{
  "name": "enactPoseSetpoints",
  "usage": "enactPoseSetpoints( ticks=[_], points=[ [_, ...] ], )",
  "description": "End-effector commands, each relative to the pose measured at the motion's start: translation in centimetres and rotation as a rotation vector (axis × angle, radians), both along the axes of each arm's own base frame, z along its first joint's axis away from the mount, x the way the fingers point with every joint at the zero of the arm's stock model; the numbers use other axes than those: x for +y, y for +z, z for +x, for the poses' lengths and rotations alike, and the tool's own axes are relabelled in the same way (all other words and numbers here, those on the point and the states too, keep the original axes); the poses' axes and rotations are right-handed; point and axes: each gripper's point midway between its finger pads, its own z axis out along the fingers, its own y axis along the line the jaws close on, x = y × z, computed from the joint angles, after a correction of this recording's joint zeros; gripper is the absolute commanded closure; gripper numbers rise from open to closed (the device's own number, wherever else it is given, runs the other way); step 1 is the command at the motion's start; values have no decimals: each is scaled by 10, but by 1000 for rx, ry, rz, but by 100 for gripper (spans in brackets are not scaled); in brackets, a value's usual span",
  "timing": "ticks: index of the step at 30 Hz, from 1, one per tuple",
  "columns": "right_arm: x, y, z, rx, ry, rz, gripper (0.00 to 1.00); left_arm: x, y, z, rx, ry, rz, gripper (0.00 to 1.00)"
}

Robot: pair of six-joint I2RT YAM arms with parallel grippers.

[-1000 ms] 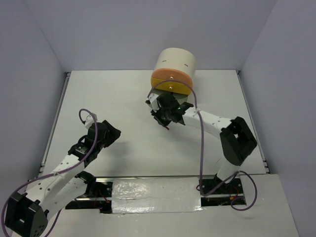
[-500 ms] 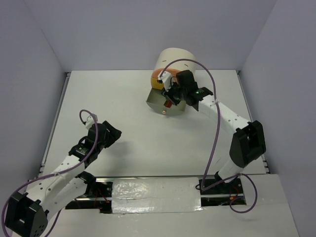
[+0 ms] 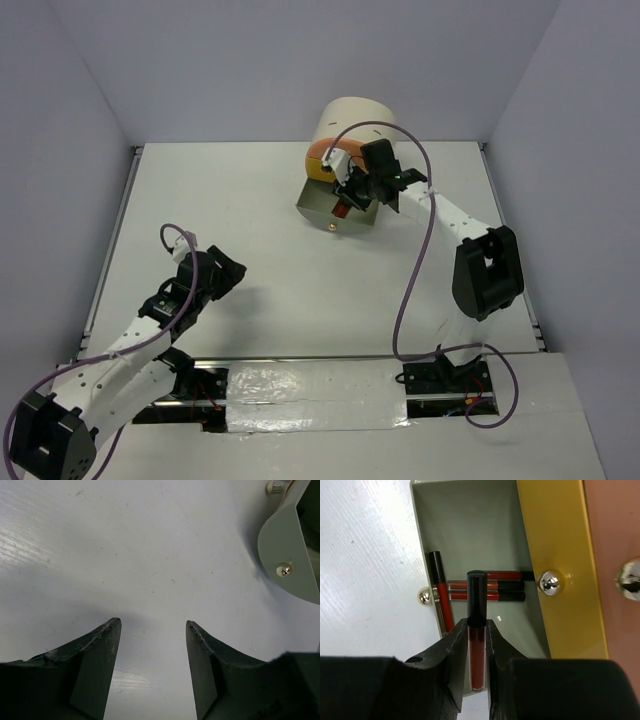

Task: Organize the makeup

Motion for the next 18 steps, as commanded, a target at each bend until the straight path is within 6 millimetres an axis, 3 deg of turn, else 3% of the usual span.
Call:
enactPoseSetpoints(
  ticks=[1, 9, 18],
  points=[
    [4, -5, 7, -10, 14, -9, 77, -3, 5, 5, -33, 8, -36, 33],
    [3, -16, 11, 4, 12, -26, 67, -5, 3, 6, -21, 0, -35, 33],
    [7, -9, 13, -2, 19, -10, 55, -5, 2, 5, -18, 2, -36, 33]
  ],
)
